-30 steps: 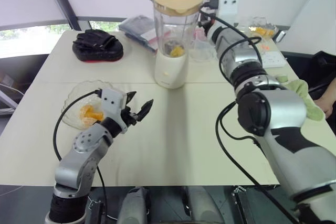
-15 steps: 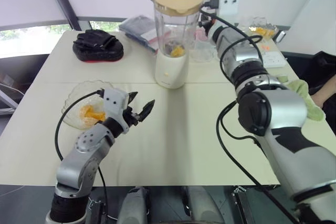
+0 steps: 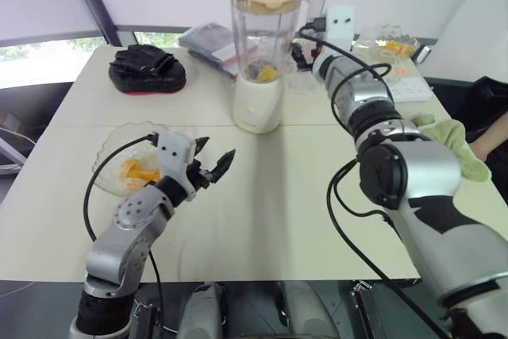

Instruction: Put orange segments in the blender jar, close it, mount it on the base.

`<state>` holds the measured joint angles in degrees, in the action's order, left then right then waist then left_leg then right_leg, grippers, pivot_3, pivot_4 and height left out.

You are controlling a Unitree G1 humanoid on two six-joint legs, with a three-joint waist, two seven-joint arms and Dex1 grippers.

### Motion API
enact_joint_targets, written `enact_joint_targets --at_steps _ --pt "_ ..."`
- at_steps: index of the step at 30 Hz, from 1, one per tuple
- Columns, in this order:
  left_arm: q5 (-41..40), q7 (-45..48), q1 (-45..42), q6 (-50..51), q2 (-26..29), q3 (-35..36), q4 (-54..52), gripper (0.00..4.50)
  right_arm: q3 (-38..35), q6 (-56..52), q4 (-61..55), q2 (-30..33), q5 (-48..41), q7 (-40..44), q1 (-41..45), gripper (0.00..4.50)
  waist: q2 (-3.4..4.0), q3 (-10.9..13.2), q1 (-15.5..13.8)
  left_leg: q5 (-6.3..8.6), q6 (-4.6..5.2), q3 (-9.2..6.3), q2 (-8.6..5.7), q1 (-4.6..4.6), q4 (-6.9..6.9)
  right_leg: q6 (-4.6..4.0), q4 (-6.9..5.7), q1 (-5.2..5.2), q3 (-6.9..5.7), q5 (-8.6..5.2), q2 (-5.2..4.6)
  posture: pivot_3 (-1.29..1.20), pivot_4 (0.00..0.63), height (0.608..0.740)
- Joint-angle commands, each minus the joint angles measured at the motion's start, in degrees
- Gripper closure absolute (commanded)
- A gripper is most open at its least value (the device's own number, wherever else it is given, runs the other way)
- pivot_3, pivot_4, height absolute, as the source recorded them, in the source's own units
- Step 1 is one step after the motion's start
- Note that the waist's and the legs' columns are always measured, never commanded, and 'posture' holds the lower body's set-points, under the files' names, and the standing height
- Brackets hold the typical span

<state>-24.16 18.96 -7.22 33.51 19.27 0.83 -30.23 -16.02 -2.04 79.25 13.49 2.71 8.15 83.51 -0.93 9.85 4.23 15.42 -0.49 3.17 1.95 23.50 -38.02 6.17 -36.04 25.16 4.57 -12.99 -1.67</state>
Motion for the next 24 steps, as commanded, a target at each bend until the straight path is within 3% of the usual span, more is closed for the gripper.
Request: enact_joint_targets --at_steps 1,11,18,22,24 --pt "0.53 0.09 -0.16 -1.17 0.07 -0.18 -2.17 0.86 -0.12 1.20 -1.14 0.33 0.27 0.01 1.50 0.03 0.00 0.00 -0.02 0.00 0.00 -0.01 0.00 0.00 0.00 0.00 -0.01 0.01 0.00 0.00 0.01 0.00 0.150 0.740" --pt "0.68 1.29 -1.32 -1.88 -0.07 -0.51 -0.23 0.86 0.43 0.98 -1.26 0.11 0.90 0.81 -1.32 0.03 0.00 0.00 -0.10 0.00 0.00 -0.01 0.00 0.00 0.00 0.00 0.00 0.00 -0.01 0.00 0.01 0.00 0.150 0.740" --pt "0.07 3.78 -4.21 -2.11 1.59 1.80 3.38 0.86 3.06 3.46 -3.08 -0.25 1.14 5.66 -9.22 0.03 0.00 0.00 -0.10 -0.01 -0.01 0.00 -0.01 0.00 -0.01 0.01 -0.01 -0.01 0.00 0.00 0.01 0.00 0.150 0.740" --pt "-1.24 4.52 -8.52 -2.03 2.45 4.37 6.83 0.86 3.81 6.18 -8.17 0.50 -0.94 11.04 -14.76 0.03 0.00 0.00 -0.10 -0.02 -0.02 -0.01 -0.01 0.00 -0.01 0.02 -0.03 -0.01 -0.01 0.01 0.02 0.00 0.150 0.740" --pt "-1.26 5.27 -10.78 -2.23 3.07 5.15 8.71 0.86 3.93 5.10 -17.05 0.94 -3.11 14.54 -20.00 0.03 0.00 0.00 -0.14 -0.02 -0.02 -0.01 -0.01 0.00 -0.01 0.02 -0.01 -0.01 -0.01 0.01 0.03 0.00 0.150 0.740"
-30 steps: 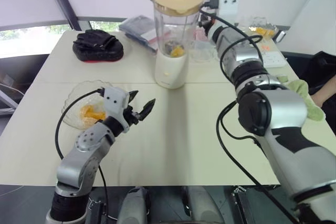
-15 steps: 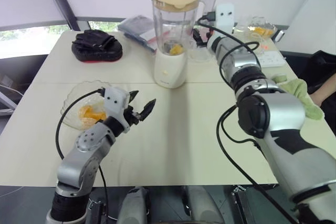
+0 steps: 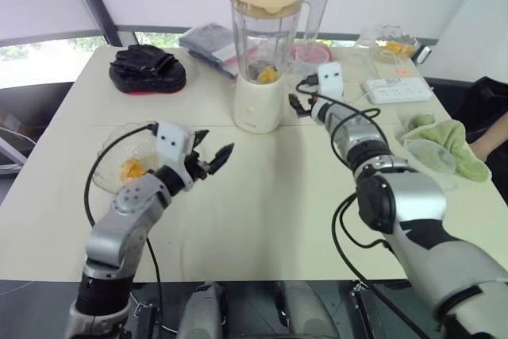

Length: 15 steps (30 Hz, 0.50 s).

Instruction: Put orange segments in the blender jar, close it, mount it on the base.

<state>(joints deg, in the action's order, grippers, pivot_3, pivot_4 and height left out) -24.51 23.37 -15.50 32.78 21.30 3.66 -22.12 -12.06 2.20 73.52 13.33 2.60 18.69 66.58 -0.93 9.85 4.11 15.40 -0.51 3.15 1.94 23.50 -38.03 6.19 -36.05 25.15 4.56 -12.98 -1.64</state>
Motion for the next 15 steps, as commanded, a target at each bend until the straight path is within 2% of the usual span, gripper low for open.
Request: enact_joint_targets --at_steps 1,5,9,12,15 --pt "-0.93 1.30 -3.48 -1.45 1.33 2.64 1.49 0.86 0.09 -1.04 -17.93 1.20 -4.23 5.19 -6.41 0.03 0.00 0.00 -0.14 0.00 0.00 -0.01 0.00 0.00 0.00 0.00 -0.01 0.00 0.00 0.00 0.00 0.00 0.150 0.740" --pt "-1.06 2.78 -6.36 -1.69 2.27 3.46 4.35 0.86 -0.52 -17.49 -56.31 1.40 -10.82 5.23 -24.33 0.03 0.01 0.00 -0.65 0.00 -0.01 -0.14 0.01 0.03 0.01 0.04 -0.02 -0.01 -0.07 -0.02 -0.01 0.00 0.150 0.740" --pt "-1.59 3.81 -8.45 -1.86 2.53 4.51 6.48 0.86 -0.63 -30.13 -82.38 3.27 -17.04 5.18 -36.62 0.03 0.01 0.00 -0.83 0.00 -0.01 -0.12 0.02 0.06 0.02 0.04 -0.03 0.04 -0.06 -0.02 -0.01 0.00 0.150 0.740" --pt "-2.23 4.02 -9.54 -1.37 2.51 4.92 6.79 0.86 -1.19 -38.63 -98.60 6.60 -23.43 7.38 -45.38 0.03 -0.01 -0.01 -1.06 -0.01 -0.02 -0.13 0.02 -0.03 -0.02 0.02 -0.08 -0.03 -0.06 -0.02 0.00 0.00 0.150 0.740" --pt "-2.72 4.65 -9.86 -0.88 2.87 4.91 6.61 0.86 -2.39 -43.79 -106.88 9.19 -28.86 8.09 -49.89 0.03 -0.03 -0.02 -1.11 -0.01 -0.02 -0.15 0.03 -0.14 -0.05 -0.01 -0.07 -0.14 -0.05 -0.04 0.06 0.00 0.150 0.740"
